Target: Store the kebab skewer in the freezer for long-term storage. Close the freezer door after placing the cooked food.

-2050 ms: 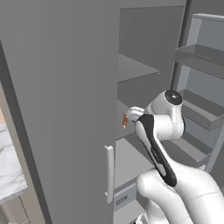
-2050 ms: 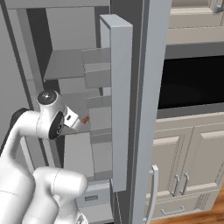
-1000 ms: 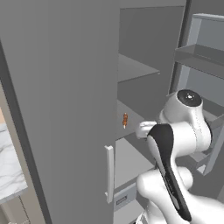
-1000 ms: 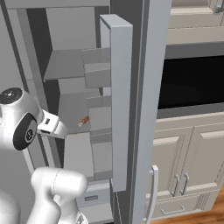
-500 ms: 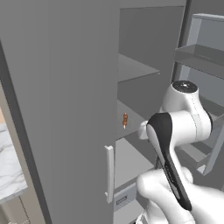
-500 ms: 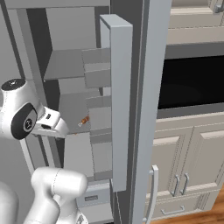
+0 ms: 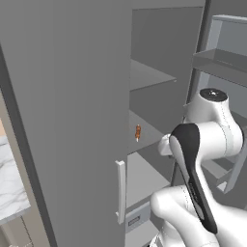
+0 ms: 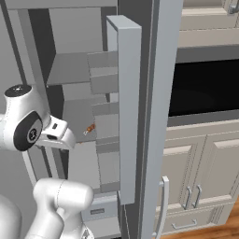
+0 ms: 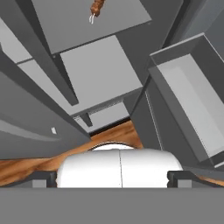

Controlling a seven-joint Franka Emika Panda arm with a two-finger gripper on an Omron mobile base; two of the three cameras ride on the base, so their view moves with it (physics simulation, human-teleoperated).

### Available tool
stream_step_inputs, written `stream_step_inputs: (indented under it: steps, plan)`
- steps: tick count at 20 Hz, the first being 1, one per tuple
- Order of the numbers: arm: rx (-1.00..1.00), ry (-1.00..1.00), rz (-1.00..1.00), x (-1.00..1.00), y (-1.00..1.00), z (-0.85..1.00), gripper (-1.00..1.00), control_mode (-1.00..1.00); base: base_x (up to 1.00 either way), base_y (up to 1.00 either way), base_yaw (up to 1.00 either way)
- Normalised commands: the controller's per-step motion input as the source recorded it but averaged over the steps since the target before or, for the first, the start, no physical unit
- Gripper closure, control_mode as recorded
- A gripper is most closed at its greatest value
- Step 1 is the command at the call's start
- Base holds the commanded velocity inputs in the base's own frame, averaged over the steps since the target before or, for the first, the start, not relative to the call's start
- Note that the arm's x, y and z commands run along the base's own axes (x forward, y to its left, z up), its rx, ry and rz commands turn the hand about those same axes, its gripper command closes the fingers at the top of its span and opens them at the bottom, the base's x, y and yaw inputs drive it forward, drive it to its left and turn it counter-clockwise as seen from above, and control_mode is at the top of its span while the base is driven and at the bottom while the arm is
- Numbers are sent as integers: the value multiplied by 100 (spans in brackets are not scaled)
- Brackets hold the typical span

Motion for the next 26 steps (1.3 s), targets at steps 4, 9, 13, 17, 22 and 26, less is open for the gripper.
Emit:
stream_step_inputs:
  steps: [4, 9, 13, 17, 22, 26]
  plan:
    - [0, 0, 0, -11, 0, 0, -100, -100, 0, 0, 0]
    - [0, 0, 0, 0, 0, 0, -100, -100, 0, 0, 0]
    - [0, 0, 0, 0, 0, 0, -100, -100, 0, 0, 0]
    - [0, 0, 2, -5, 0, 0, -100, 100, -5, 0, 2]
    - [0, 0, 0, 0, 0, 0, -100, 100, -40, 5, 10]
    - [0, 0, 0, 0, 0, 0, -100, 100, -66, 0, 8]
